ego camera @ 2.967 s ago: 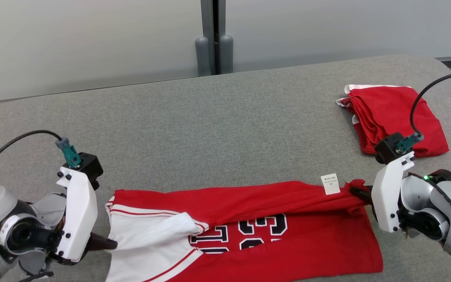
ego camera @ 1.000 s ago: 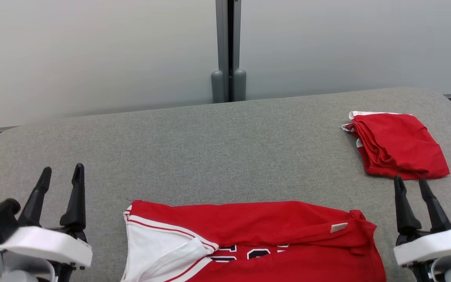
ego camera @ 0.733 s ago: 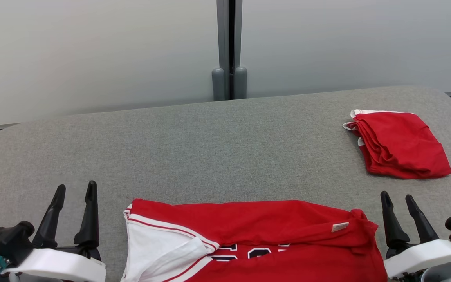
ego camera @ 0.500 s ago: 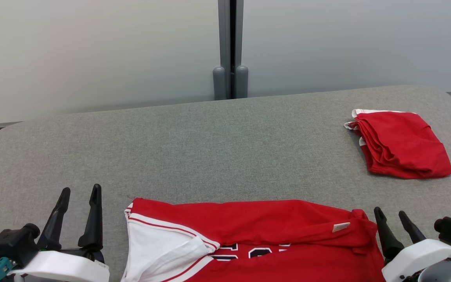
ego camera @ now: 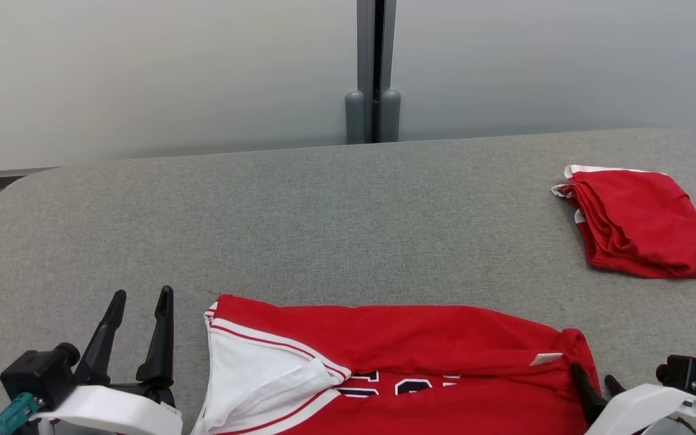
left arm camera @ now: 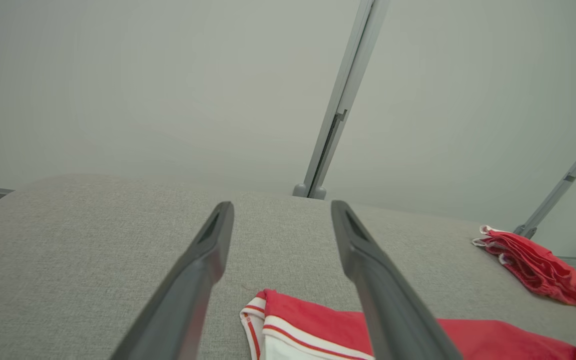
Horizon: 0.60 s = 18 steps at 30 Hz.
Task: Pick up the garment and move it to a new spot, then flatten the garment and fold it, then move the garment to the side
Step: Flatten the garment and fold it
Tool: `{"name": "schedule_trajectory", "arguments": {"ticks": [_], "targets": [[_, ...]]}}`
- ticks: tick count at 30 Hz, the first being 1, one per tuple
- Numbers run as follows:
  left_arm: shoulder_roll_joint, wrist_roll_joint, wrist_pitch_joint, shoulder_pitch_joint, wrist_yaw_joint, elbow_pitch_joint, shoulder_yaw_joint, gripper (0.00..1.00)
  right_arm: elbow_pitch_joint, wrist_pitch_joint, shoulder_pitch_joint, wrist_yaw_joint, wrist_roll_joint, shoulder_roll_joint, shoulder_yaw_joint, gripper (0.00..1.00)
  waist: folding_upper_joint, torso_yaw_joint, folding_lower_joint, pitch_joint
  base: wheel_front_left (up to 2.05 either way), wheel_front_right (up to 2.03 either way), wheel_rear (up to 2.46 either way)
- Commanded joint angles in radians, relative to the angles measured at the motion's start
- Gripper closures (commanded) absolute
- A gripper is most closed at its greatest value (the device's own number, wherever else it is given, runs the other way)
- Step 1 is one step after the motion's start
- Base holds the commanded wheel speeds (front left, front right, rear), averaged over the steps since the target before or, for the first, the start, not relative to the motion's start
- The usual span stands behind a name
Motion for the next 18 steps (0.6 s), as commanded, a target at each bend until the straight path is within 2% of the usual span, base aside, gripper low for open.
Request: {"name": "schedule_trajectory", "arguments": {"ticks": [1, 7, 8, 9, 10, 18], "targets": [[0.003, 0.004, 0.001, -0.016, 0.000, 0.000, -0.002, 0.00, 0.014, 0.017, -0.019, 0.000, 0.015, 0.002, 0.004, 0.00, -0.0001, 0.003, 0.0000, 0.007, 0.00, 0.00, 0.00], [0.001, 0.013, 0.013, -0.028, 0.006, -0.006, -0.016, 0.00, 0.096, 0.121, -0.036, 0.000, 0.060, 0.013, 0.047, 0.00, -0.0001, 0.017, 0.0000, 0.014, 0.00, 0.00, 0.00], [-0.001, 0.014, 0.015, -0.027, 0.008, -0.008, -0.019, 0.00, 0.105, 0.139, -0.037, 0.000, 0.066, 0.015, 0.051, 0.10, -0.0001, 0.020, 0.0000, 0.014, 0.00, 0.00, 0.00], [-0.002, 0.014, 0.015, -0.024, 0.010, -0.008, -0.021, 0.00, 0.112, 0.157, -0.038, 0.000, 0.075, 0.018, 0.056, 0.79, -0.0001, 0.023, 0.0000, 0.014, 0.00, 0.00, 0.00], [-0.004, 0.013, 0.016, -0.023, 0.011, -0.008, -0.022, 0.00, 0.116, 0.175, -0.039, 0.000, 0.083, 0.020, 0.061, 1.00, -0.0001, 0.026, 0.0000, 0.014, 0.00, 0.00, 0.00], [-0.017, 0.005, 0.012, -0.009, 0.020, -0.004, -0.020, 0.00, 0.023, 0.207, -0.099, 0.000, 0.126, -0.010, 0.023, 1.00, -0.0001, 0.040, 0.0000, 0.010, 0.00, 0.00, 0.00]]}}
